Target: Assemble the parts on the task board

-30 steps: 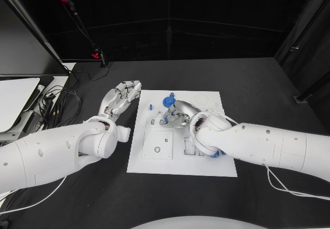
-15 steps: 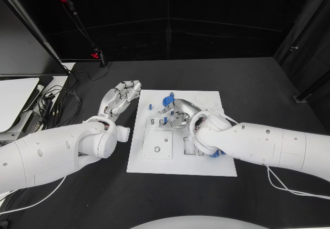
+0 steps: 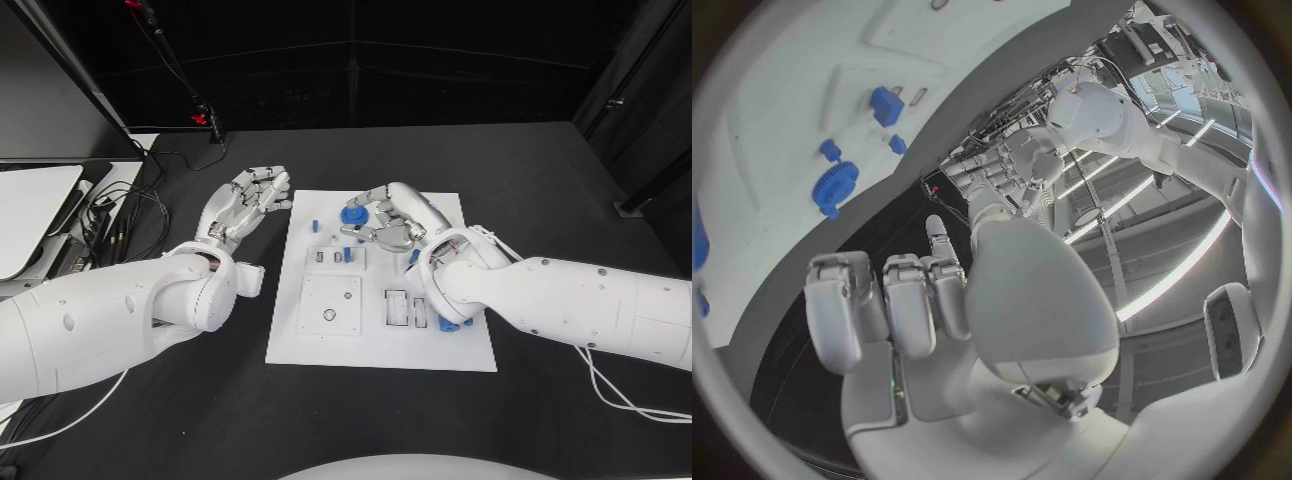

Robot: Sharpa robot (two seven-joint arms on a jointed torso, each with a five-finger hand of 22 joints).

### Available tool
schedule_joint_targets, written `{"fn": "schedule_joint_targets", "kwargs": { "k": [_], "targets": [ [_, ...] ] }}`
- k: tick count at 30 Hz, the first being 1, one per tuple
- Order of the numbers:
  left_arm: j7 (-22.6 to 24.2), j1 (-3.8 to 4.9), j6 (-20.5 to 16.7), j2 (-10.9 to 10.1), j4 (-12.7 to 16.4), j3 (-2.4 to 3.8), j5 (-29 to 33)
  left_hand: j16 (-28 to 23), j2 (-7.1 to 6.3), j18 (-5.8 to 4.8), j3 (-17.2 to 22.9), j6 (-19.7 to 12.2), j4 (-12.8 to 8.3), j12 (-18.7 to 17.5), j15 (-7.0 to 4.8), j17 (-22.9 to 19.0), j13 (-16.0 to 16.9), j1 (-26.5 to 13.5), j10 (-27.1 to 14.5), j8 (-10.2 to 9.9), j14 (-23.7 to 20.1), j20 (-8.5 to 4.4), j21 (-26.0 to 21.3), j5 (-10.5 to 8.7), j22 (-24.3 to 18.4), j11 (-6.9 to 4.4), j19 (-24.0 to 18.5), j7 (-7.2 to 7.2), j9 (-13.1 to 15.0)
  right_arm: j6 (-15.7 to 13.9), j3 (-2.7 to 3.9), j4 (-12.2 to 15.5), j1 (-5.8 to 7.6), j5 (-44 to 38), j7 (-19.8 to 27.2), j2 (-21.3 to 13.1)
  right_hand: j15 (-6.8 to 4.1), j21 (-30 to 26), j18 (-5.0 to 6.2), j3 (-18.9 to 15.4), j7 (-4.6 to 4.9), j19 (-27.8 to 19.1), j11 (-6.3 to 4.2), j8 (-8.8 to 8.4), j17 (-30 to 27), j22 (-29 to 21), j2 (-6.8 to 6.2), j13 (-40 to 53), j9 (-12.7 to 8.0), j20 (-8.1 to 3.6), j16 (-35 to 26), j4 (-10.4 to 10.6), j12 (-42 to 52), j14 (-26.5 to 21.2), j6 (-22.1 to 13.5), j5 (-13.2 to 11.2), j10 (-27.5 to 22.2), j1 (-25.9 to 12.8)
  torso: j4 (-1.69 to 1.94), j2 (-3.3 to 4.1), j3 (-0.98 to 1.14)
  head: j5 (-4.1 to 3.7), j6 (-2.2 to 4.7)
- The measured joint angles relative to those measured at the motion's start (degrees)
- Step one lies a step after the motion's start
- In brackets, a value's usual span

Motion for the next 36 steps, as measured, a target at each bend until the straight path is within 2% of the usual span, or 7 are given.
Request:
{"fn": "schedule_joint_targets", "kwargs": {
  "k": [7,14,16,19,21,25,36],
  "targets": [
    [-0.10,3.14,-0.39,-2.09,1.76,-0.33,-4.09,6.52,-0.63,4.57,-3.35,-1.89,0.05,7.38,-4.28,3.07,3.28,-0.17,16.26,1.74,17.67,-0.50,6.81,0.00,2.20,-3.10,11.52,-0.13,0.04,-0.80,0.05,5.42,2.11,12.19,10.53,-7.42,0.19,-4.05,0.21,-2.79,-0.54,0.00,0.09,-0.25,-0.01,0.00,3.17,0.00,-0.08,0.00,0.00,0.16,0.00,-0.19,-0.15,4.16,-0.09,-3.17,-0.10,-0.20,0.11,0.52,-0.27],
    [-7.08,6.48,-0.86,-3.35,3.18,-0.34,-15.88,13.73,-2.68,4.90,-4.53,5.38,0.04,16.79,-10.47,9.51,10.73,-1.60,37.36,2.04,39.22,-5.69,17.96,-0.46,7.32,-7.86,26.38,0.34,0.04,3.87,0.03,8.34,2.99,31.58,18.92,-14.01,0.06,-22.02,5.82,-7.44,-0.83,-13.27,0.05,-0.23,-0.01,-0.03,6.98,0.00,-0.08,-0.11,-1.30,0.22,0.00,-0.06,-2.69,6.79,-0.05,-7.05,-0.24,-0.46,0.23,0.66,-0.40],
    [-10.41,7.14,-0.58,-3.36,3.45,-0.34,-19.67,17.43,-3.37,4.90,-4.52,7.66,0.04,25.30,-12.03,14.71,26.72,-1.91,46.76,1.17,45.55,-7.39,21.85,-0.46,9.65,-9.00,29.78,0.54,0.03,5.46,0.01,8.52,3.04,36.10,20.44,-15.10,-0.07,-30.46,7.31,-9.39,-0.63,-19.63,-0.03,0.37,-0.01,-3.45,8.78,0.00,-0.08,-0.06,-4.99,0.52,-1.39,-0.25,-4.56,7.19,0.03,-10.66,-0.30,-0.57,0.30,0.69,-0.42],
    [-16.39,8.16,0.51,-3.13,3.58,-0.37,-25.63,29.06,-4.04,4.27,-3.94,11.07,-0.30,39.85,-13.38,42.62,59.95,-2.58,60.68,-1.03,60.20,-9.17,33.45,-0.55,20.60,-10.12,36.18,0.80,-0.06,7.90,0.01,8.45,3.13,42.46,22.46,-16.39,0.08,-43.23,9.41,-12.10,-0.19,-28.31,0.14,1.57,-0.01,-10.52,11.24,0.00,-0.08,0.23,-11.85,0.49,-6.86,-6.51,-8.00,7.25,-3.82,-14.93,-0.49,-0.74,0.42,0.73,-0.57],
    [-19.87,8.68,1.63,-2.83,3.58,-0.37,-28.78,35.09,-4.47,2.00,-3.30,13.34,-0.39,45.72,-13.59,60.74,69.34,-3.01,63.30,-2.84,67.65,-9.63,44.86,-0.74,33.58,-10.17,42.05,0.98,-0.07,9.08,0.00,8.27,3.14,45.42,23.38,-16.85,0.39,-46.20,9.41,-13.22,0.07,-29.58,0.31,2.46,-0.83,-12.23,12.03,0.00,0.02,0.32,-14.78,0.55,-9.47,-9.60,-9.50,7.26,-7.30,-15.98,-0.71,-0.87,0.52,0.73,-0.64],
    [-26.84,9.61,5.01,-1.89,3.06,-0.37,-34.69,40.42,-5.11,-1.36,-2.57,16.46,-0.02,48.24,-12.91,70.89,71.23,-3.65,63.74,-5.95,72.08,-9.17,60.07,-0.73,51.57,-9.82,51.62,1.27,0.07,11.10,-0.01,7.88,3.16,49.97,24.73,-17.48,0.90,-48.93,9.40,-14.78,0.25,-30.16,0.72,4.70,-3.46,-13.81,12.88,0.00,0.39,0.85,-17.07,0.56,-11.86,-12.58,-11.31,7.11,-10.80,-16.83,-1.05,-1.01,0.63,0.70,-0.68],
    [-40.44,10.57,16.45,1.23,0.03,-0.36,-43.12,40.81,-4.96,-4.95,-1.57,25.29,0.25,48.23,-12.19,71.14,71.23,-5.48,63.79,-6.75,72.14,-8.02,70.54,-0.73,53.57,-9.29,58.96,1.21,1.73,14.34,-0.07,6.84,3.17,54.43,26.15,-17.56,1.91,-50.62,9.39,-17.31,-0.30,-31.98,1.82,10.08,-7.83,-15.50,14.46,0.00,0.99,1.64,-18.52,0.56,-13.54,-16.69,-14.91,6.77,-14.93,-16.69,-1.17,-1.02,0.78,1.92,-0.40]
  ]
}}
